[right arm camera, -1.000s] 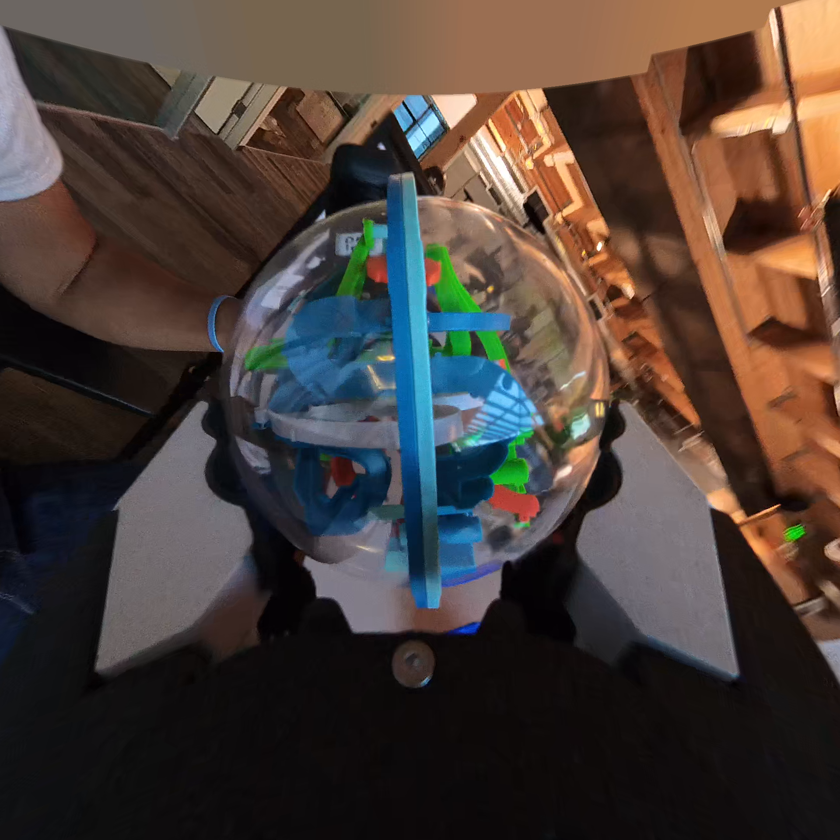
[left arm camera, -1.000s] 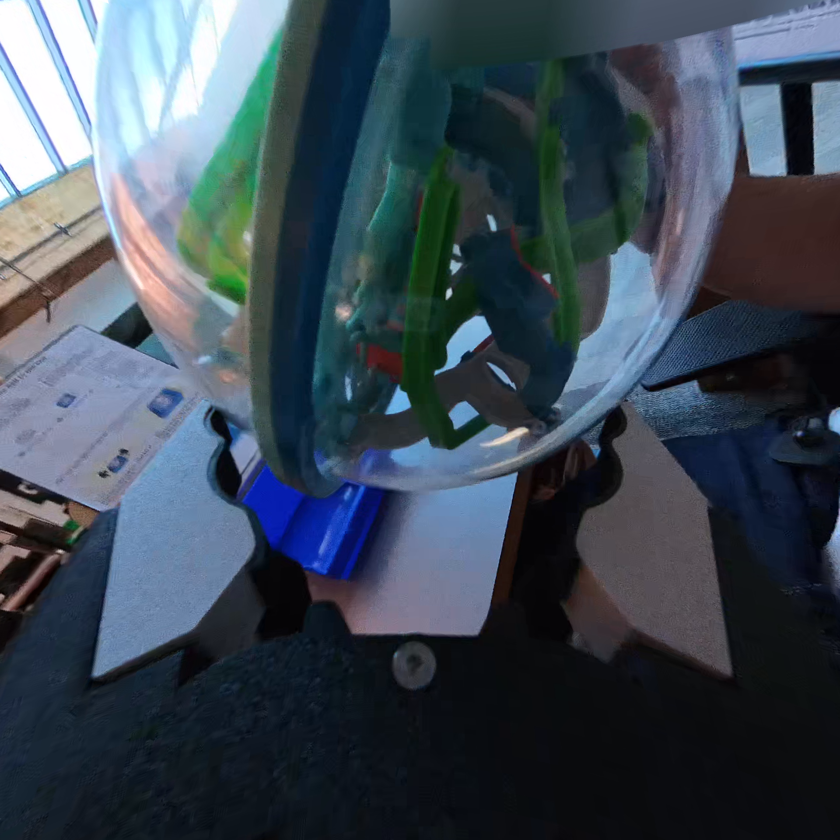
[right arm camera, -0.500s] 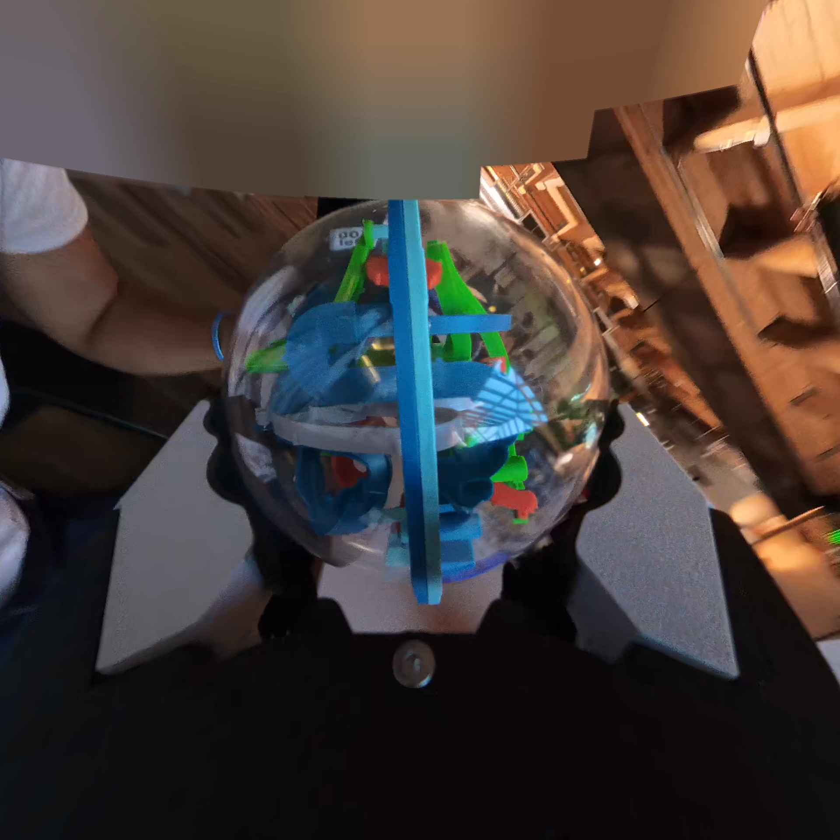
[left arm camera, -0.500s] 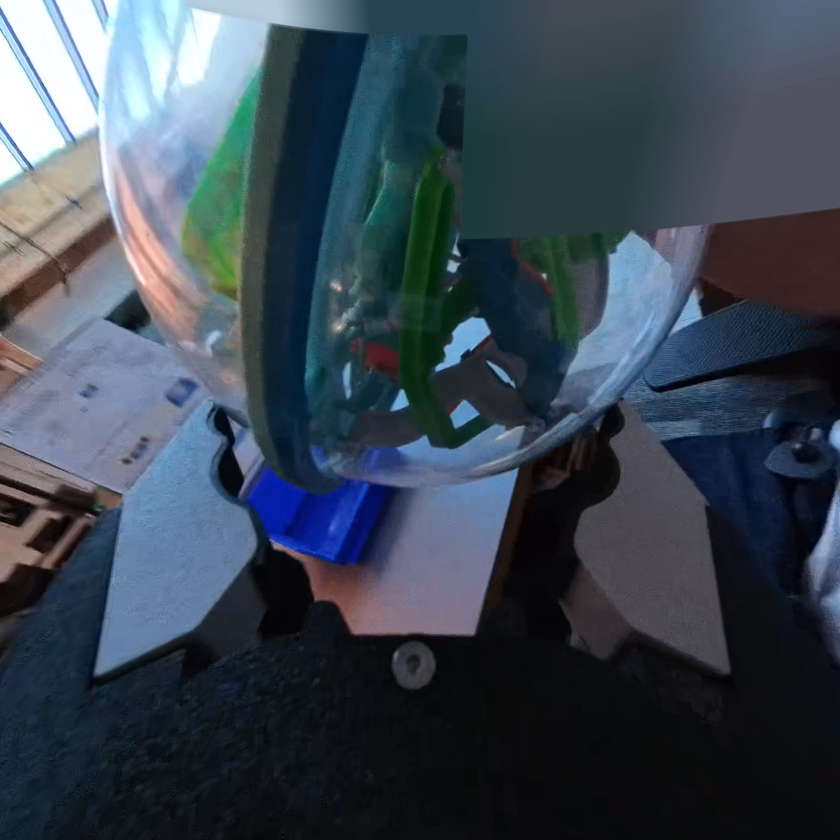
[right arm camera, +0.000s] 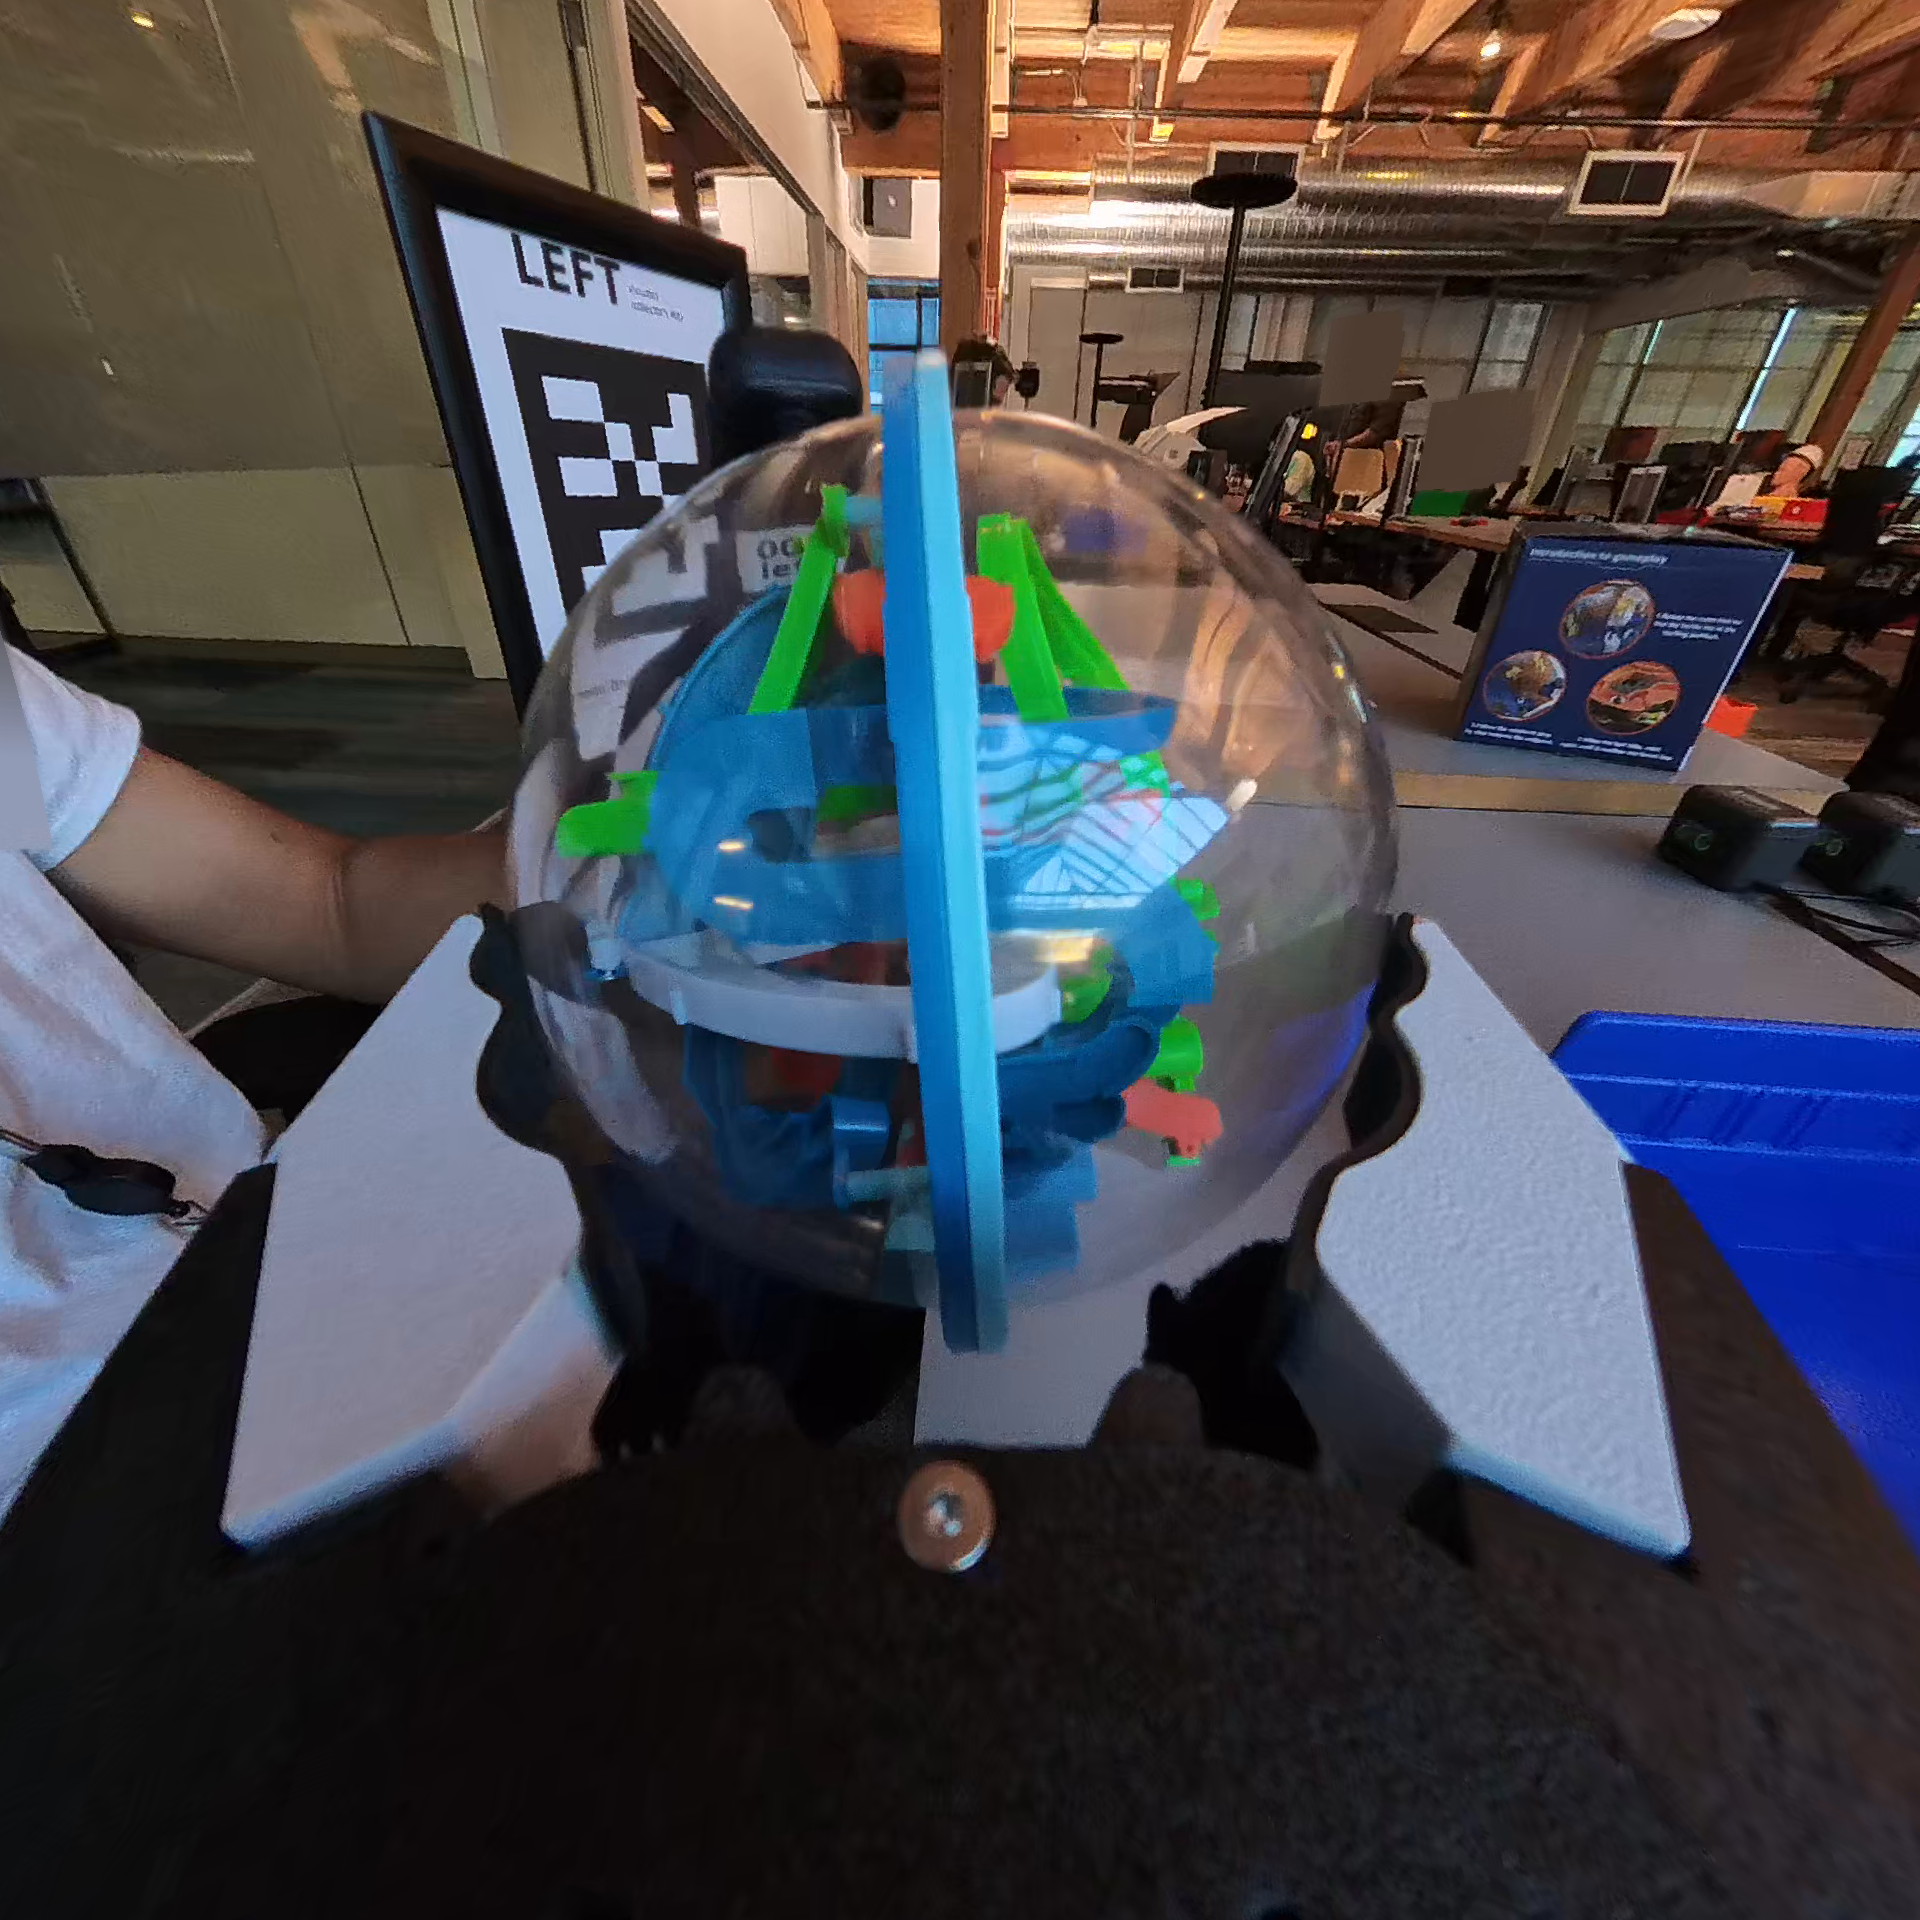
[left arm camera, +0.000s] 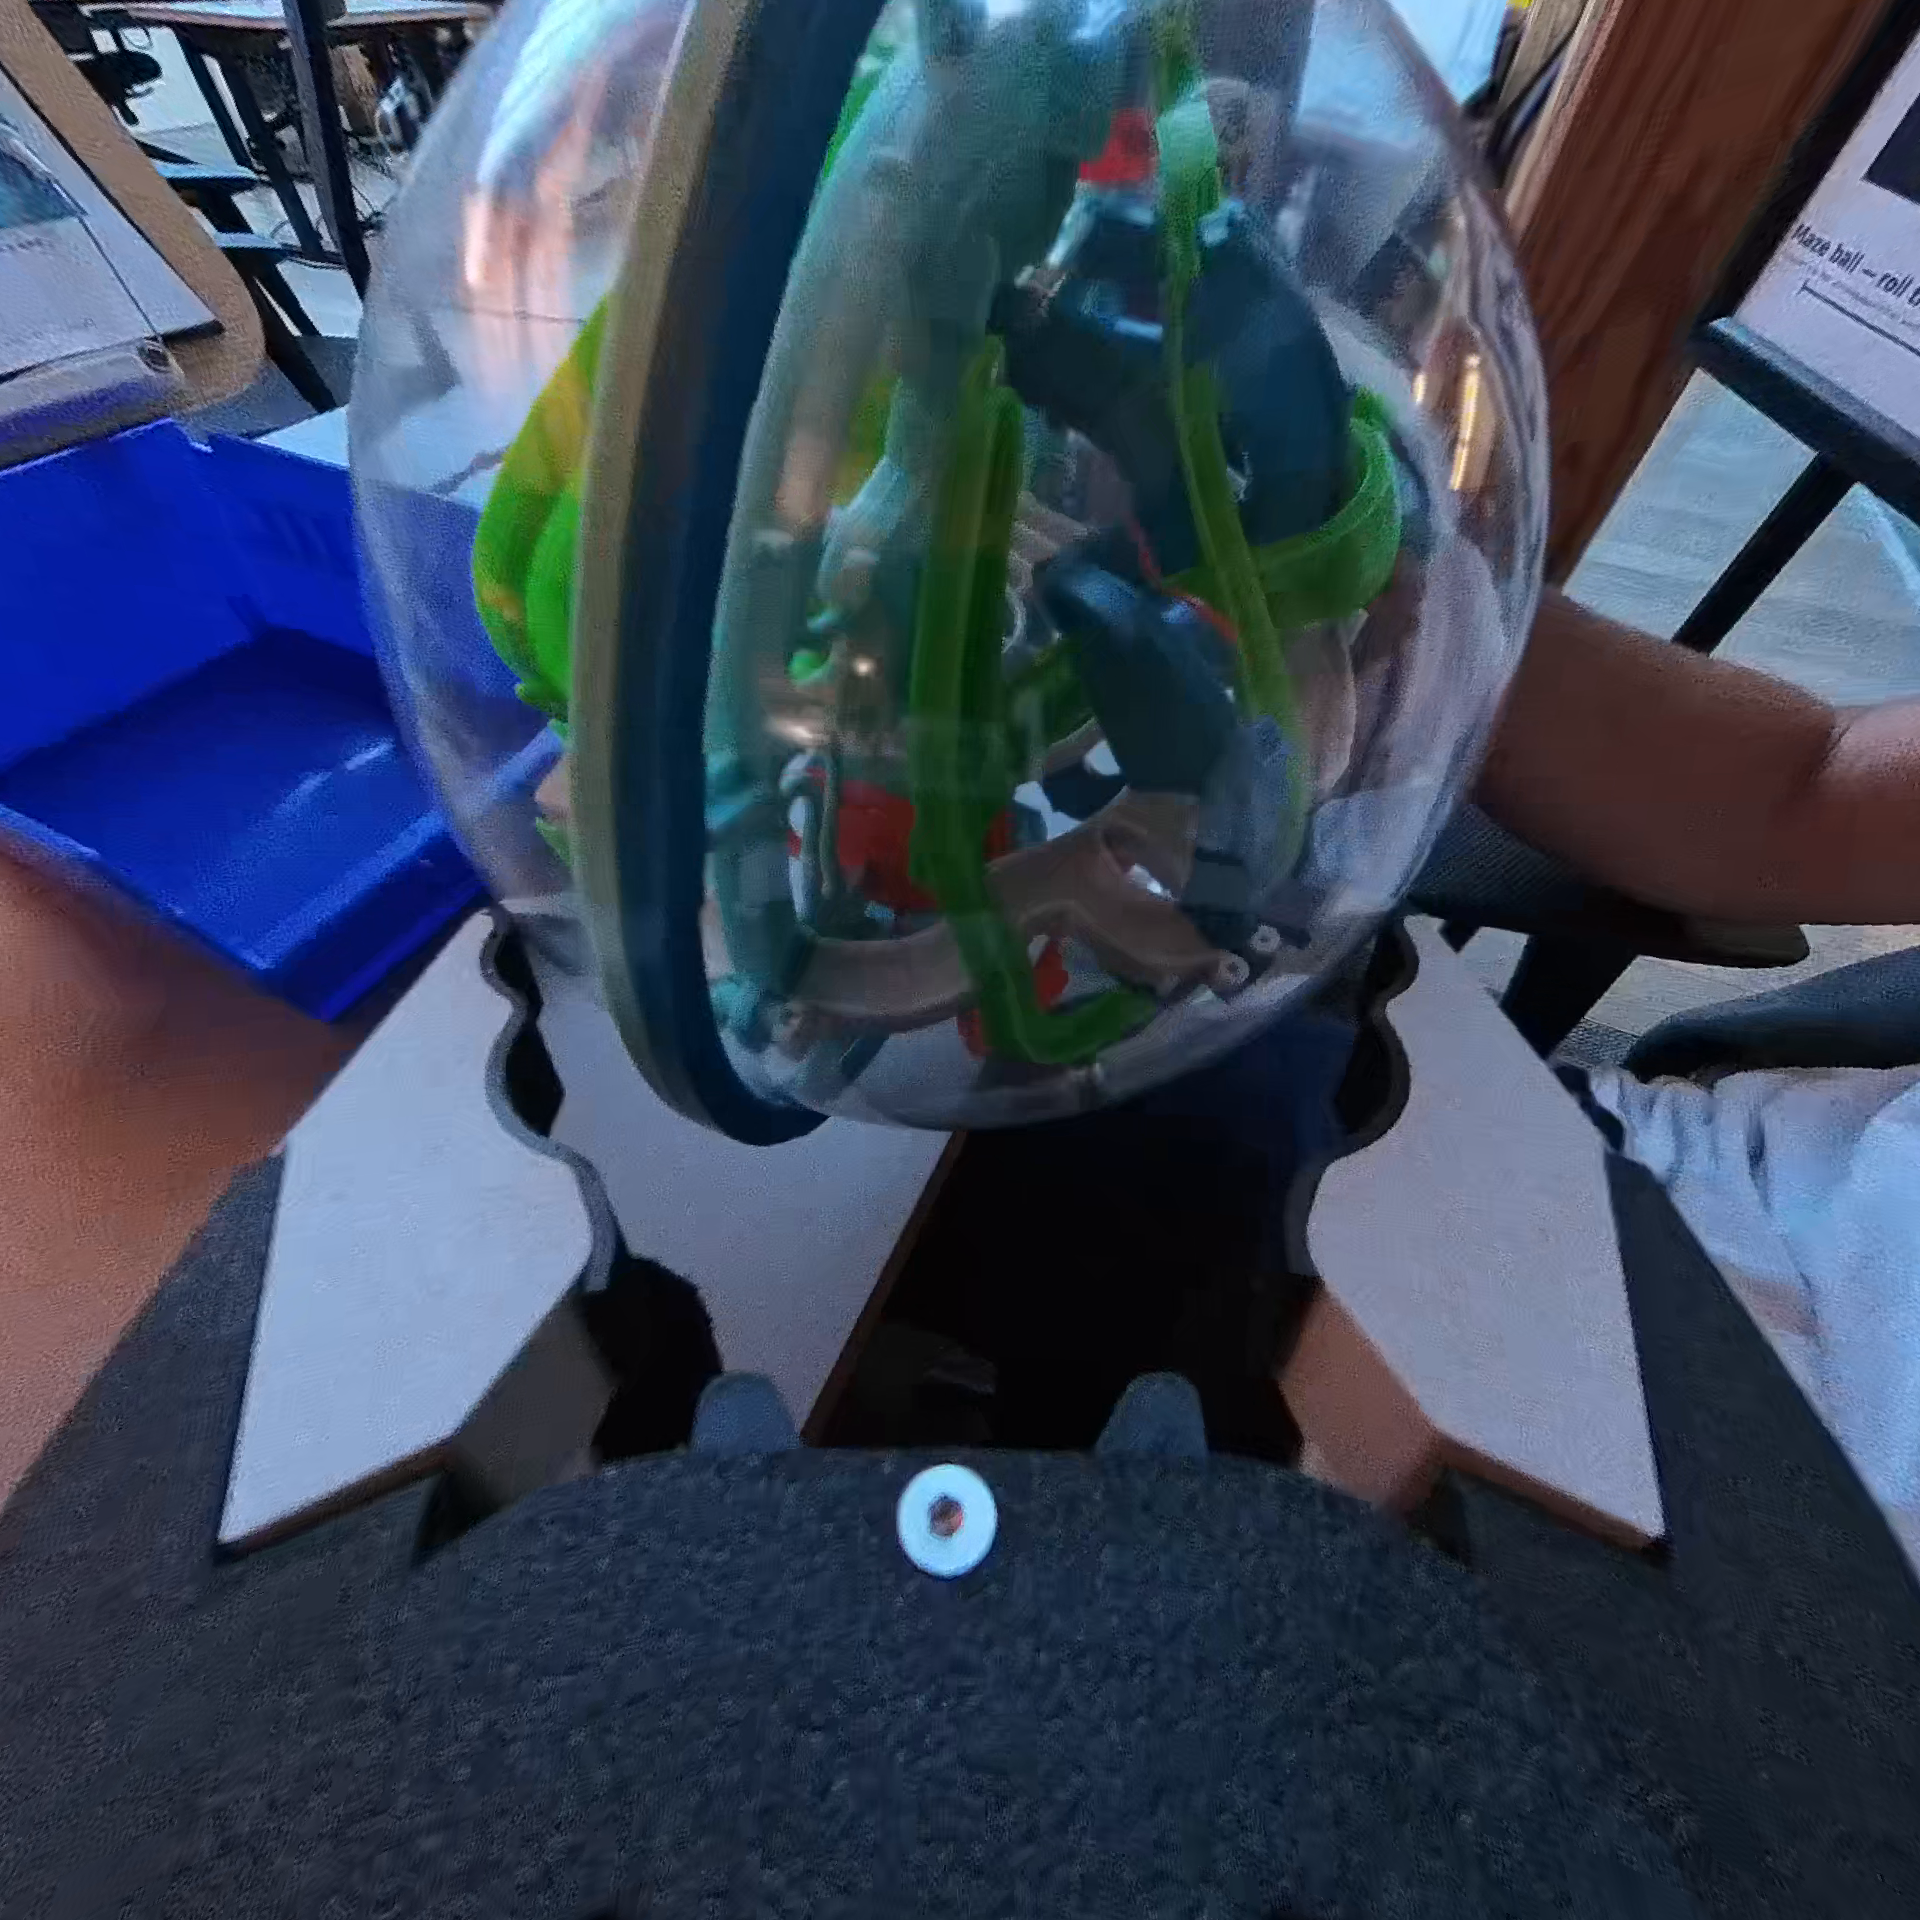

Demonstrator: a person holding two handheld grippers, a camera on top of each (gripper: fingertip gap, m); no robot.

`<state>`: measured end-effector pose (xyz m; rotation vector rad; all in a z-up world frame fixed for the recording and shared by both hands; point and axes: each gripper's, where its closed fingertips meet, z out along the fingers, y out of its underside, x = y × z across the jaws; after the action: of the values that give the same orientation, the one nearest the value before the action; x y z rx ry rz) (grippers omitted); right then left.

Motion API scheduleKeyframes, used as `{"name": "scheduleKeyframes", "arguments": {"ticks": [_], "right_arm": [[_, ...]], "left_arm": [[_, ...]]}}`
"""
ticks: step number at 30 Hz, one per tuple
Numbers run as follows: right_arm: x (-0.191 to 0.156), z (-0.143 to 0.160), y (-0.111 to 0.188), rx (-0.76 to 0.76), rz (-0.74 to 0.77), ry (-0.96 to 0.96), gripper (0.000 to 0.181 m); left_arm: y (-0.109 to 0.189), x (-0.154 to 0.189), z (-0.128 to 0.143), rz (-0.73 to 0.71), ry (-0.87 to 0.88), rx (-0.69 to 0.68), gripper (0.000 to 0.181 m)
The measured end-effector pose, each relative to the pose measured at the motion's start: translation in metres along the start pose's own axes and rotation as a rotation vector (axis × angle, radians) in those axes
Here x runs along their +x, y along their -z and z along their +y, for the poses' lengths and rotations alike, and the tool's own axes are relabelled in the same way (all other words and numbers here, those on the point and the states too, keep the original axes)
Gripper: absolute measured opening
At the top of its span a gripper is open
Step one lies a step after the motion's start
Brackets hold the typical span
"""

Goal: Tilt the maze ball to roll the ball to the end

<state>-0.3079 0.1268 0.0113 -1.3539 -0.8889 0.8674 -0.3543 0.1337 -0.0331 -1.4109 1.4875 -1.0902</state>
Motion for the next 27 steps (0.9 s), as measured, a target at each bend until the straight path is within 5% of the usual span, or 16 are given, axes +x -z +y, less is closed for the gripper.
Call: {"name": "scheduleKeyframes", "arguments": {"ticks": [15, 27], "right_arm": [[-0.049, -0.045, -0.001, 0.048, -0.015, 0.392, 0.157], [-0.020, -0.010, -0.002, 0.006, -0.028, 0.148, 0.153]], "left_arm": [[0.034, 0.030, -0.042, -0.155, -0.380, 0.036, 0.150], [0.023, 0.011, -0.022, -0.106, -0.200, -0.020, 0.149]]}}
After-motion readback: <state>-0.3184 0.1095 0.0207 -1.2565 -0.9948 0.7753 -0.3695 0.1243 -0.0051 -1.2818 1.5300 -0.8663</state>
